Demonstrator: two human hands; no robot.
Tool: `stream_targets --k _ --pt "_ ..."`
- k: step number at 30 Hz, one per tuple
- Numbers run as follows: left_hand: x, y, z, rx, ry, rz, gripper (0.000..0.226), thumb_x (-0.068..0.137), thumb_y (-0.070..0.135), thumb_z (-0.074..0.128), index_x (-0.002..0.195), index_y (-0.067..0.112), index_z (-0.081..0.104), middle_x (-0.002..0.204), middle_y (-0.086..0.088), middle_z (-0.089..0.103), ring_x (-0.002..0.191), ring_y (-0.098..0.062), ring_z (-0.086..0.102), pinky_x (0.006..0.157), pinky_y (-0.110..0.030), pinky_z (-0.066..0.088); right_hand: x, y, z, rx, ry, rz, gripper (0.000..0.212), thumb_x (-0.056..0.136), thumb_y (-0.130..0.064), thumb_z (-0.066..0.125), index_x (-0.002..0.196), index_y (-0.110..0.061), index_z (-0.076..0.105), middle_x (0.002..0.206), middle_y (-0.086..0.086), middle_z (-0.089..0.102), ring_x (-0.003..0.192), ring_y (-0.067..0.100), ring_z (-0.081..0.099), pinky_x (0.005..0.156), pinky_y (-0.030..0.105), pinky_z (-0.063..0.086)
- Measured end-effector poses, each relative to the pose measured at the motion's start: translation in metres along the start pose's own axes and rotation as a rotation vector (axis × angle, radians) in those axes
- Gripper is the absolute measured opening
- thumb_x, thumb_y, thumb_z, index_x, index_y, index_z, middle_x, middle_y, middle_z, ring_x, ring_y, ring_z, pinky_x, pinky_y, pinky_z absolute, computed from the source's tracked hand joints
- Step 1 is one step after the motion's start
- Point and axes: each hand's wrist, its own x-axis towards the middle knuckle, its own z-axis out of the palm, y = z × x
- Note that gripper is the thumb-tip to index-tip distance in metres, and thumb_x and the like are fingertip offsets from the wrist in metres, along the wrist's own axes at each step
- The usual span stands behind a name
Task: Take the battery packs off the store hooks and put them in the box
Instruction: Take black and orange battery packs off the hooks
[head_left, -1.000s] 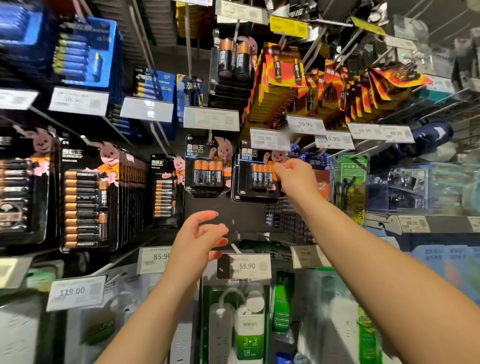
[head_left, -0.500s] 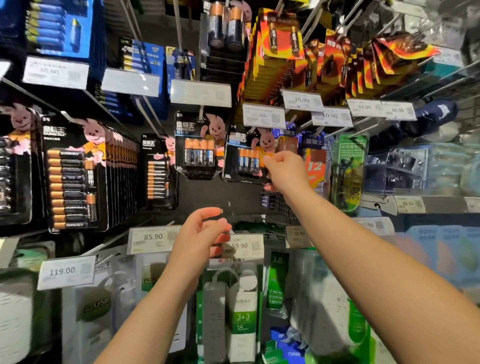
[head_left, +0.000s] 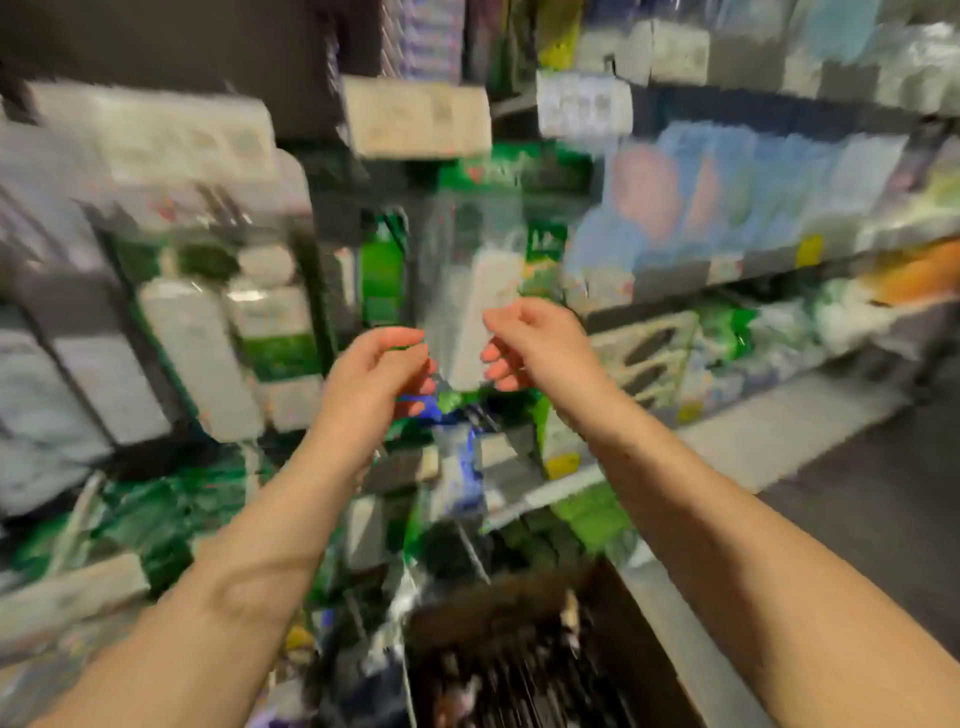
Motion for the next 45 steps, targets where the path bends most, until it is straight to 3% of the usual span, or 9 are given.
stream_targets --k 4,8,14,17,21,27,35,39,45 --pt "-0.008 -0.09 0.014 0.093 -0.063 -0.216 0.014 0.099 0.008 0.05 0.096 0.016 0.06 0.076 0.001 0.065 0.057 -0.003 0.062 0.058 -0.02 0.047 -0.016 0.099 -0.013 -0.036 -0.01 0.235 0.029 0.098 -0.017 0.054 0.069 -0.014 0.049 0.048 -0.003 0.056 0.037 0.005 0.051 0.04 0.016 0.043" --pt "-0.035 -0.175 0.033 0.151 -0.038 -0.432 0.016 0.099 0.01 0.052 0.091 0.024 0.057 0.078 0.001 0.066 0.067 -0.011 0.061 0.062 -0.024 0.048 -0.044 0.192 -0.023 -0.076 -0.002 0.423 0.02 0.096 -0.022 0.058 0.078 -0.014 0.055 0.065 0.006 0.062 0.05 0.015 0.058 0.055 0.029 0.049" --pt "-0.082 -0.286 0.053 0.21 -0.032 -0.747 0.015 0.1 0.014 0.051 0.09 0.025 0.055 0.081 0.001 0.064 0.064 -0.009 0.057 0.059 -0.022 0.046 -0.088 0.306 -0.037 -0.106 0.004 0.688 0.02 0.098 -0.023 0.054 0.079 -0.017 0.049 0.07 0.005 0.061 0.047 0.006 0.056 0.047 0.019 0.047" --pt "-0.108 -0.337 0.046 0.229 -0.027 -0.878 0.007 0.101 0.019 0.051 0.103 0.023 0.057 0.09 0.0 0.066 0.074 -0.011 0.061 0.07 -0.027 0.05 -0.113 0.356 -0.044 -0.131 -0.031 0.818 0.012 0.097 -0.027 0.056 0.089 -0.018 0.055 0.079 0.005 0.065 0.062 0.01 0.061 0.061 0.026 0.051" --pt "-0.132 -0.395 0.033 0.204 0.096 -1.04 0.019 0.1 0.021 0.055 0.119 0.019 0.056 0.096 -0.002 0.066 0.083 -0.013 0.063 0.069 -0.026 0.05 -0.134 0.408 -0.045 -0.183 -0.099 0.947 0.018 0.098 -0.029 0.055 0.107 -0.014 0.058 0.093 0.005 0.067 0.077 0.011 0.064 0.072 0.026 0.055" --pt "-0.14 -0.448 0.044 0.152 0.15 -1.122 0.007 0.098 0.021 0.058 0.101 0.027 0.061 0.11 0.0 0.065 0.097 -0.012 0.065 0.08 -0.027 0.053 -0.143 0.468 -0.034 -0.212 -0.14 0.963 0.011 0.097 -0.023 0.056 0.105 -0.016 0.06 0.097 0.004 0.066 0.081 0.011 0.063 0.073 0.025 0.055" --pt "-0.143 -0.477 0.069 0.196 0.101 -1.08 0.058 0.097 0.02 0.058 0.15 0.018 0.033 0.122 0.004 0.052 0.111 -0.013 0.053 0.102 -0.035 0.046 -0.141 0.49 -0.047 -0.185 -0.107 0.918 0.015 0.098 -0.027 0.053 0.109 -0.018 0.059 0.1 0.004 0.067 0.089 0.015 0.066 0.077 0.026 0.056" --pt "-0.137 -0.481 0.081 0.346 0.009 -1.066 0.068 0.094 0.024 0.064 0.153 0.014 0.029 0.143 -0.005 0.048 0.119 -0.018 0.052 0.096 -0.03 0.043 -0.144 0.49 -0.058 -0.175 -0.072 0.925 0.016 0.097 -0.027 0.054 0.108 -0.017 0.06 0.098 0.003 0.067 0.091 0.015 0.066 0.082 0.03 0.057" --pt "-0.131 -0.497 0.083 0.613 -0.113 -1.003 0.067 0.09 0.037 0.068 0.144 0.005 0.045 0.14 -0.011 0.054 0.126 -0.028 0.053 0.1 -0.032 0.044 -0.147 0.497 -0.067 -0.148 -0.042 0.944 0.016 0.097 -0.025 0.054 0.108 -0.015 0.061 0.097 0.002 0.068 0.087 0.014 0.066 0.083 0.032 0.057"
